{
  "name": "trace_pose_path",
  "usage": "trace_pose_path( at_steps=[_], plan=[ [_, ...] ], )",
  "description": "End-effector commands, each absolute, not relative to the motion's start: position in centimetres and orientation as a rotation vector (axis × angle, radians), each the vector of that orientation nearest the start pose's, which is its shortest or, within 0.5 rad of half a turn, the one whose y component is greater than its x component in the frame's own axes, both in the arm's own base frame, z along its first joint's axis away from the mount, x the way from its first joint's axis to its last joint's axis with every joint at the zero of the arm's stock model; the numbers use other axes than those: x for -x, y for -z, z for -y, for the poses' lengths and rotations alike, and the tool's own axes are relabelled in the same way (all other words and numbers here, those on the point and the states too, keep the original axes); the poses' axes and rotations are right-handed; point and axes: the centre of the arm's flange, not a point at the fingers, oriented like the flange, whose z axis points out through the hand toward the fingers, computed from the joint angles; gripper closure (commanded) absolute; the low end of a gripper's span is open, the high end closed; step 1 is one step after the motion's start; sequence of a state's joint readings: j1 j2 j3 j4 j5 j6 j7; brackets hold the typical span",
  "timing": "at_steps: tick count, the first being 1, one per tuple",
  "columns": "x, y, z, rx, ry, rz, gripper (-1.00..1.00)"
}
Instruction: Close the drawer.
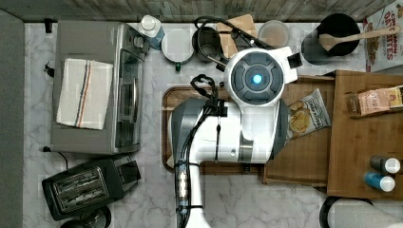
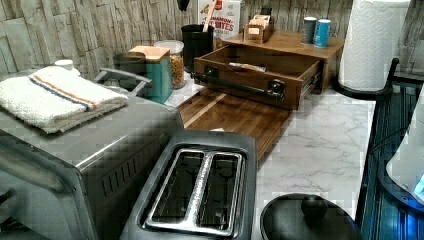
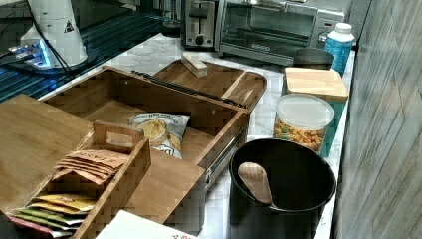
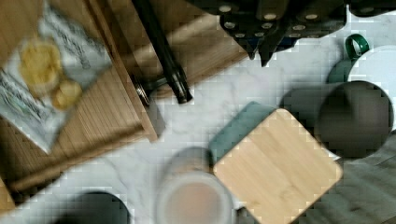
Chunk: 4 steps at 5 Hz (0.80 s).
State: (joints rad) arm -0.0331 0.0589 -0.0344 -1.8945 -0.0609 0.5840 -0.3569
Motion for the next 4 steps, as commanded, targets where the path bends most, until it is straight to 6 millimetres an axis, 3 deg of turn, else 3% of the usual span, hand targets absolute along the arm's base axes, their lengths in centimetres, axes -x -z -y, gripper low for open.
trace_pose_path(
  at_steps=[1, 2, 4],
  plan=[
    [-59.1, -43.1, 2.5, 3.241, 0.052, -0.15, 1.0],
    [-59.6, -40.3, 2.9, 3.26, 0.075, -0.096, 1.0],
    [-60.0, -35.7, 4.5, 3.208, -0.01, -0.147, 1.0]
  ],
)
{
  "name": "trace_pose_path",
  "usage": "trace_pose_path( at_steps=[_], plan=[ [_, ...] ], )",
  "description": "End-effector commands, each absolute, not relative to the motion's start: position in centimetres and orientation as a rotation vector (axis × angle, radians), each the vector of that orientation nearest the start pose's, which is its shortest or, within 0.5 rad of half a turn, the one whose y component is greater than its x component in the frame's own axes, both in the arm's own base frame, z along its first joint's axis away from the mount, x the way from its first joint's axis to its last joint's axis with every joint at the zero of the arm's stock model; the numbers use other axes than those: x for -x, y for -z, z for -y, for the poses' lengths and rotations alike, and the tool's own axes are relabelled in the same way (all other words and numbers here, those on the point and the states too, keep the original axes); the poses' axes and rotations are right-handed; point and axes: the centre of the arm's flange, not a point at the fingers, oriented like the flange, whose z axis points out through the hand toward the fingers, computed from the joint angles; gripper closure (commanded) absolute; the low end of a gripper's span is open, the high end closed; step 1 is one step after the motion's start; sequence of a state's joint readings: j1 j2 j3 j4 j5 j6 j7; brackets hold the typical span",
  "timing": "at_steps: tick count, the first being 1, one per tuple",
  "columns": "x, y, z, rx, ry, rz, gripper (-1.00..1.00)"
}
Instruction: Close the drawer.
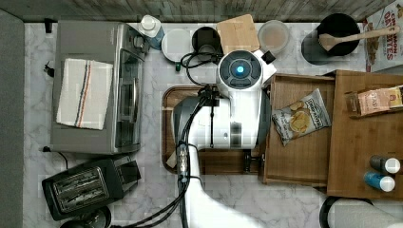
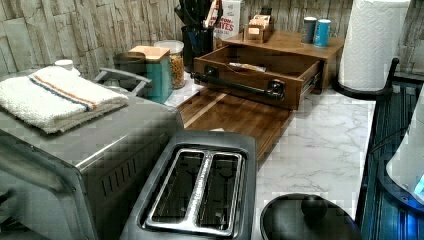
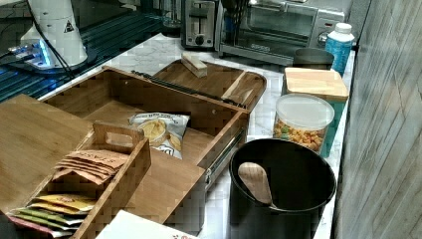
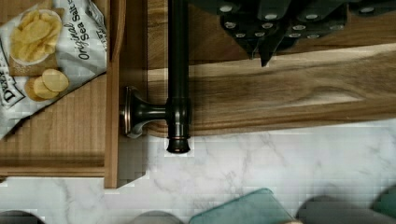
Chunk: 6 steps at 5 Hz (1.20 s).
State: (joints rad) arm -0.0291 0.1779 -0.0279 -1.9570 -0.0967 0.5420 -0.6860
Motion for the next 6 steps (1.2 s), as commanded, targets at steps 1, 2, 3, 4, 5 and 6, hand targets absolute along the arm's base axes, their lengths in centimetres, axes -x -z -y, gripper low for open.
trace_pose_path(
  at_steps=[1, 2, 3, 4, 5, 6],
  plan=[
    [-58.6, -33.5, 4.9, 3.199, 0.036, -0.178, 1.0],
    [-56.8, -31.1, 5.5, 3.185, 0.072, -0.223, 1.0],
    [-55.8, -29.5, 6.1, 3.174, 0.075, -0.255, 1.0],
    [-55.2, -28.3, 6.9, 3.161, 0.089, -0.267, 1.0],
    [-55.0, -27.7, 8.5, 3.169, 0.094, -0.262, 1.0],
    [-54.8, -28.5, 10.1, 3.157, 0.04, -0.279, 1.0]
  ],
)
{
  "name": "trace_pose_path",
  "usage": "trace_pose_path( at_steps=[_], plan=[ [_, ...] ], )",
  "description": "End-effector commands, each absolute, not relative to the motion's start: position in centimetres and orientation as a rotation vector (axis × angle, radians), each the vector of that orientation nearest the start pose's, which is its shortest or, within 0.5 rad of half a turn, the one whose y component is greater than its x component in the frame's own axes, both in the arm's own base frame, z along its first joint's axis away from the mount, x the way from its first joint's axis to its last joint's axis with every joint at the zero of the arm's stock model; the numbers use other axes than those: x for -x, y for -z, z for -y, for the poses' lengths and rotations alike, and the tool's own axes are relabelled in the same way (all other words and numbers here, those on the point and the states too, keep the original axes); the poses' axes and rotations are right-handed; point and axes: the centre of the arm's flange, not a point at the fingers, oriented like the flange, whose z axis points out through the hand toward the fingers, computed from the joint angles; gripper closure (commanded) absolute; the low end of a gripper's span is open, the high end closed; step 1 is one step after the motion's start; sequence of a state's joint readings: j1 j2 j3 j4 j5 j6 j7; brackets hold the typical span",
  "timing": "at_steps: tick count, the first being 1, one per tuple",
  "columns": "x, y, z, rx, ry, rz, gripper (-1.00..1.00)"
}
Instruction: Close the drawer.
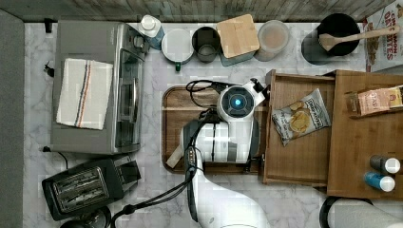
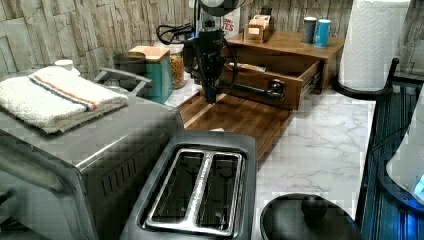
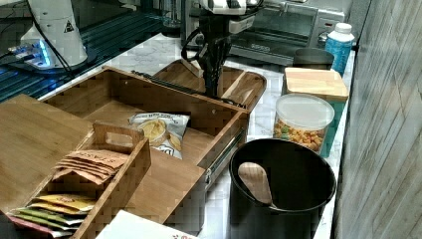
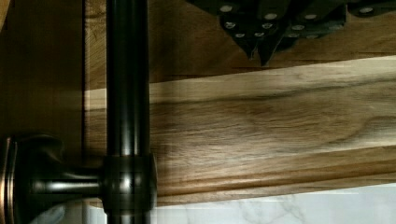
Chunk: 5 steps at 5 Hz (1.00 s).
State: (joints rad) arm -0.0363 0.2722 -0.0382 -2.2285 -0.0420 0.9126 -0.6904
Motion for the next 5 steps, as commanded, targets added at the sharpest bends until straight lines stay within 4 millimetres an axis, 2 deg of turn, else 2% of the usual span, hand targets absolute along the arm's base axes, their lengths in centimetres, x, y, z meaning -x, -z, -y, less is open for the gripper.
trace_pose_path(
  at_steps=[1, 3, 4, 5],
  plan=[
    [-54.5, -29.3, 12.3, 3.159, 0.02, -0.231, 1.0],
    [-54.4, -29.8, 18.5, 3.152, 0.013, -0.176, 1.0],
    [-54.4, -31.7, 22.6, 3.148, 0.002, -0.182, 1.0],
    [-54.2, -32.3, 27.9, 3.144, 0.019, -0.171, 1.0]
  ],
)
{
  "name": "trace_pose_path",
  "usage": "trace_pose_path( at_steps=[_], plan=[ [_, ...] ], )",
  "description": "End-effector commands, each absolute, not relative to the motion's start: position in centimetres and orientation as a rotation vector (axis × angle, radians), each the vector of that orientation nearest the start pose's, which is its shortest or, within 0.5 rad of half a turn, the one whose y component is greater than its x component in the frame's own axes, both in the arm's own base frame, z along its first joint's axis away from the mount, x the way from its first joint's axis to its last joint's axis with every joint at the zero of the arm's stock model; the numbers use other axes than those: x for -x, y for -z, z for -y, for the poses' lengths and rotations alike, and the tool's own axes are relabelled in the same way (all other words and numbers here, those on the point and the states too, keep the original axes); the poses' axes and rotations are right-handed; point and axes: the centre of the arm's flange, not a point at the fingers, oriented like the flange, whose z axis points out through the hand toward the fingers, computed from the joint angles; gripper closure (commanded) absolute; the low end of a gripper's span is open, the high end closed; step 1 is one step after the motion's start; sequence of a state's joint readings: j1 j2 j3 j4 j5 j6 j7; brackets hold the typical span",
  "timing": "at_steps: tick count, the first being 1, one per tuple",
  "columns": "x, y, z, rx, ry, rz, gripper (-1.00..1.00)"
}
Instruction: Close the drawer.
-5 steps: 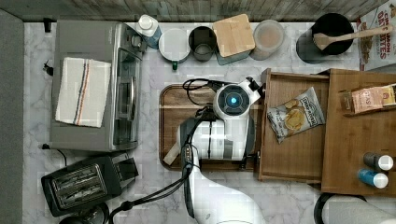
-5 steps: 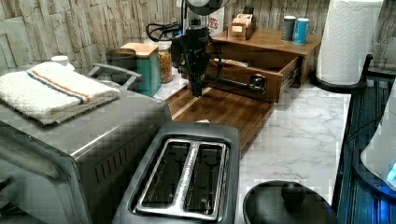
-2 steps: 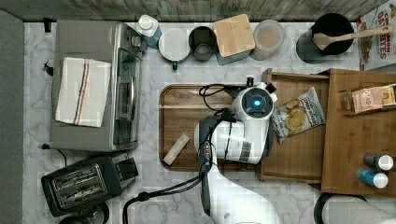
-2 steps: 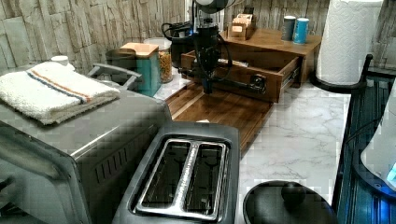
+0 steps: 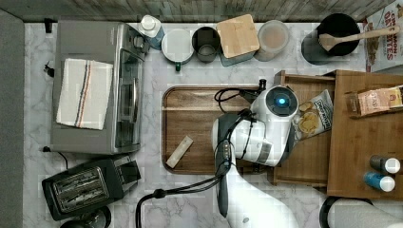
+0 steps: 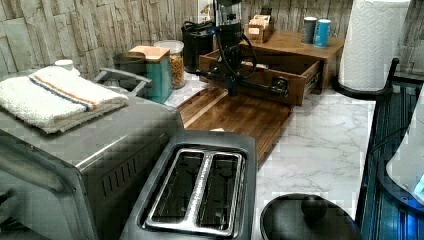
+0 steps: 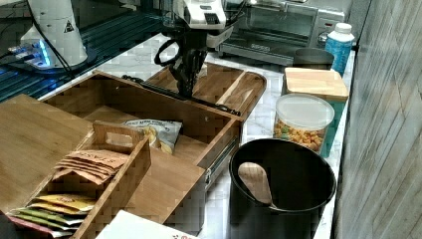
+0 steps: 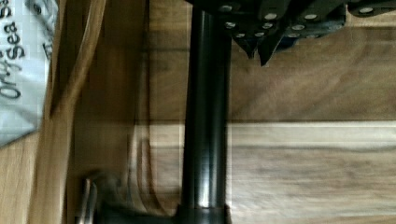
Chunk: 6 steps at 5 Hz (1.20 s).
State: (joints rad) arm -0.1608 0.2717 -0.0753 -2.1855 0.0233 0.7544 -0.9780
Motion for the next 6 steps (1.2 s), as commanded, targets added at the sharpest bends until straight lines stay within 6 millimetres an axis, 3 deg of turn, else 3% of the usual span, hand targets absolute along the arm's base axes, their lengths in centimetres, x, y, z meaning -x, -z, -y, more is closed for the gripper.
trace_pose_path(
  at_steps=[1, 3, 4, 5, 6],
  plan=[
    [-53.4, -32.0, 32.6, 3.173, 0.093, -0.146, 1.0],
    [-50.2, -34.2, 40.0, 3.28, 0.199, -0.187, 1.0],
    [-48.2, -33.2, 41.6, 3.338, 0.29, -0.247, 1.0],
    [-48.1, -32.9, 42.2, 3.35, 0.269, -0.313, 1.0],
    [-47.5, -33.1, 39.4, 3.348, 0.309, -0.32, 1.0]
  ],
)
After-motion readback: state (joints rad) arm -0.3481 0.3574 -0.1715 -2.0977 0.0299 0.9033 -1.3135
